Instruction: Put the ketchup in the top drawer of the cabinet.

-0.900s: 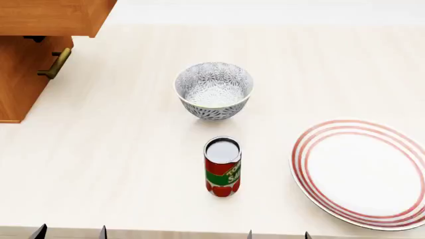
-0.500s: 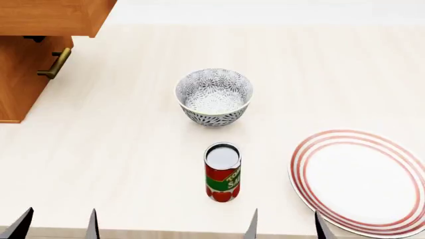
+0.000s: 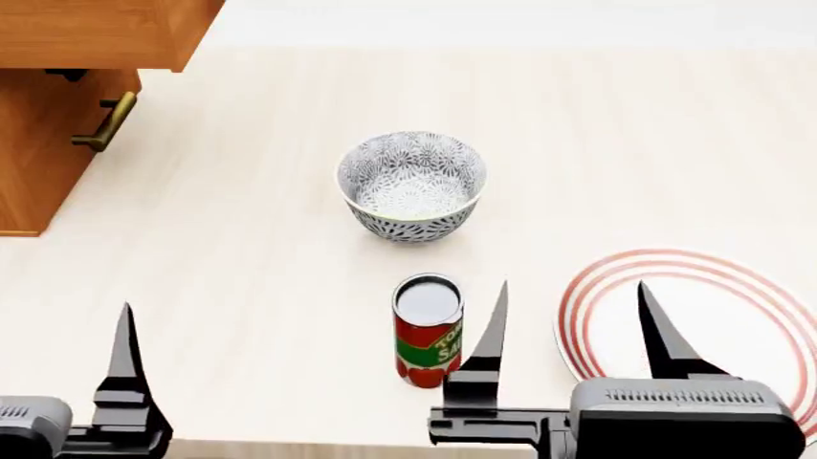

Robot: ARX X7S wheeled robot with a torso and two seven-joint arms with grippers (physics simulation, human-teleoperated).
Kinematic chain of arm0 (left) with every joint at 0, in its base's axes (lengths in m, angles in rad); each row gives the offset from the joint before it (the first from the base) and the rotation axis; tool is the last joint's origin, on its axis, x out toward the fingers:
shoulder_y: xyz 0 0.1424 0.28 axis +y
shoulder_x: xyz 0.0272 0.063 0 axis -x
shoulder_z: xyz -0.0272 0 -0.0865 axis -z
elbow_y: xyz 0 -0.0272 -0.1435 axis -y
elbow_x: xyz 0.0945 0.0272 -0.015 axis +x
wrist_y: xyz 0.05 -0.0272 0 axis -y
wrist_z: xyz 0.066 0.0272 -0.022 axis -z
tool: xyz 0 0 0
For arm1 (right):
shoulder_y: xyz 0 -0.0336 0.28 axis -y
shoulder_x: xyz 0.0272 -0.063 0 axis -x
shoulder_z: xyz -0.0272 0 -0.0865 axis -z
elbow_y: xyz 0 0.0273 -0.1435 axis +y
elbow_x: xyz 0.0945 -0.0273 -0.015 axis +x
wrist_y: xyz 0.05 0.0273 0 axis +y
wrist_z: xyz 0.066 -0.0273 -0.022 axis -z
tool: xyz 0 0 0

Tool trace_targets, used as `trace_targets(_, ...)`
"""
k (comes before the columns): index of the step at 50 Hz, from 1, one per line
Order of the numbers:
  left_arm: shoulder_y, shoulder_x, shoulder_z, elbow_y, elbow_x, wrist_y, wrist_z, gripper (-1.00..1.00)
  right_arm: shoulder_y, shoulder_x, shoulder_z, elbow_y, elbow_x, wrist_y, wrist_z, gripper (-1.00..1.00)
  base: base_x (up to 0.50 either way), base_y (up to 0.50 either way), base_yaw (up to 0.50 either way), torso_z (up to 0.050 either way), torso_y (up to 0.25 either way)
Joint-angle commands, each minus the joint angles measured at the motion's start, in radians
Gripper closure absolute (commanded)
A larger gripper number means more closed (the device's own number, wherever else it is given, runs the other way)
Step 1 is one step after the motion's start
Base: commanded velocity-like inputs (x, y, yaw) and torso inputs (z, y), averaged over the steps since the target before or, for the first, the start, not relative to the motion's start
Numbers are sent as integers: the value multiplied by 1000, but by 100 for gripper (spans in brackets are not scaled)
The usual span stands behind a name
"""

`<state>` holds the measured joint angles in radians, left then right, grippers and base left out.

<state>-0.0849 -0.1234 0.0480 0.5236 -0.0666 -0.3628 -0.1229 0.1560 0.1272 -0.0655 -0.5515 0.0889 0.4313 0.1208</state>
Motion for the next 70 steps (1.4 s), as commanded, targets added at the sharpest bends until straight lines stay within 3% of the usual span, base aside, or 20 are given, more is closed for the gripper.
trace_targets(1, -26, -14, -9, 122, -36, -82, -12, -100, 30, 15, -5, -103, 21, 65, 12, -100, 0, 0, 0, 0, 0)
trace_targets(8, -29, -20, -5, 120, -43, -80, -19, -100, 29, 23, -12, -122, 45, 59, 0, -100, 126, 0, 0, 0, 0)
trace_targets(44, -37, -48, 8, 85, -60, -60, -51, -100, 44, 44, -42, -67, 52, 56, 35, -100, 488, 0, 0, 0, 0)
trace_targets(70, -36, -64, 13, 45, -72, -32, -68, -100, 42, 64, -76, -22, 45, 15, 45, -100, 0, 500, 0, 0, 1)
